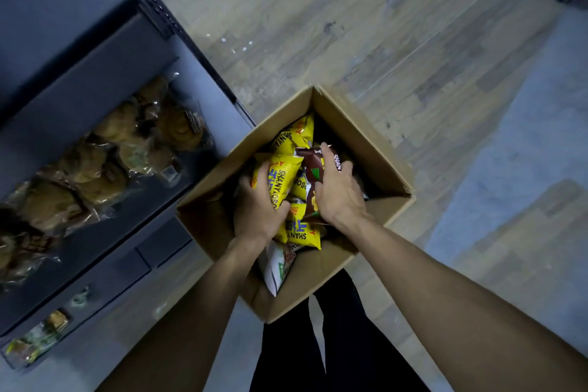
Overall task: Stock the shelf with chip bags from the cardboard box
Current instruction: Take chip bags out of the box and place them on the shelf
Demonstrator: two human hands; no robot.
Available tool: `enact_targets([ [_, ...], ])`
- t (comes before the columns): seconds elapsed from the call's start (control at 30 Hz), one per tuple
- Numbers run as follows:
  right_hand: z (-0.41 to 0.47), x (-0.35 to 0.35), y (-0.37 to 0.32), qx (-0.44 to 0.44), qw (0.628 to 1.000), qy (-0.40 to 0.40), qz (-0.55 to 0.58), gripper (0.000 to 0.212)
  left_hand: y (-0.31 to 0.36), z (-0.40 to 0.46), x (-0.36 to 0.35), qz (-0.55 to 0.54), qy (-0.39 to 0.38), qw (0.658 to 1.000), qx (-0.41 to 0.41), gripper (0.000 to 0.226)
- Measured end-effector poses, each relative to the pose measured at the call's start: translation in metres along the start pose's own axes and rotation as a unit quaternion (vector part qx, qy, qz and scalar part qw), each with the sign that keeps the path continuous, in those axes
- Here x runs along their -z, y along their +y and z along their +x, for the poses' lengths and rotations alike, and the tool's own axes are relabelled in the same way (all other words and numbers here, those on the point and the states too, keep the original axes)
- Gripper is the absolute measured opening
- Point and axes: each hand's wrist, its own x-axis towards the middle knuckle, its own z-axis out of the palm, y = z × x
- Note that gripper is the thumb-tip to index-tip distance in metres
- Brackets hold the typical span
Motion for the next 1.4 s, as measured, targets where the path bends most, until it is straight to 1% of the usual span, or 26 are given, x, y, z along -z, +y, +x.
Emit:
enact_targets([
  [0.07,-0.013,0.008,-0.002,0.007,1.000,0.001,-0.010,0.073,0.008,-0.014,0.012,0.005,0.003,1.000,0.017,0.084],
  [0.2,-0.037,0.024,-0.009,0.041,0.998,0.023,-0.033,0.067,0.023,-0.039,0.036,0.041,0.055,0.997,0.038,0.072],
  [0.3,-0.055,0.037,-0.017,0.063,0.997,0.033,-0.042,0.066,0.033,-0.058,0.052,0.034,0.086,0.995,0.047,0.073],
  [0.47,-0.091,0.052,-0.035,0.113,0.991,0.039,-0.057,0.065,0.037,-0.101,0.082,0.001,0.156,0.987,0.041,0.068],
  [0.6,-0.131,0.051,-0.056,0.145,0.987,0.044,-0.057,0.063,0.026,-0.138,0.106,-0.015,0.174,0.981,0.090,0.071],
  [0.77,-0.178,0.032,-0.087,0.197,0.975,0.070,-0.080,0.063,-0.006,-0.182,0.138,0.028,0.194,0.974,0.112,0.079],
  [0.9,-0.218,0.004,-0.109,0.228,0.968,0.085,-0.065,0.060,-0.048,-0.227,0.160,0.014,0.216,0.968,0.123,0.078],
  [1.0,-0.260,-0.018,-0.129,0.236,0.965,0.089,-0.073,0.061,-0.084,-0.271,0.177,-0.017,0.233,0.965,0.119,0.076],
  [1.1,-0.313,-0.039,-0.154,0.279,0.955,0.088,-0.054,0.063,-0.119,-0.317,0.199,-0.009,0.280,0.954,0.105,0.068],
  [1.2,-0.360,-0.051,-0.184,0.329,0.939,0.100,-0.006,0.061,-0.146,-0.356,0.232,0.031,0.326,0.941,0.087,0.065],
  [1.33,-0.404,-0.053,-0.230,0.385,0.913,0.134,0.016,0.060,-0.166,-0.392,0.283,0.035,0.385,0.918,0.083,0.061],
  [1.4,-0.417,-0.049,-0.253,0.411,0.899,0.149,0.026,0.062,-0.171,-0.402,0.304,0.036,0.411,0.907,0.085,0.063],
])
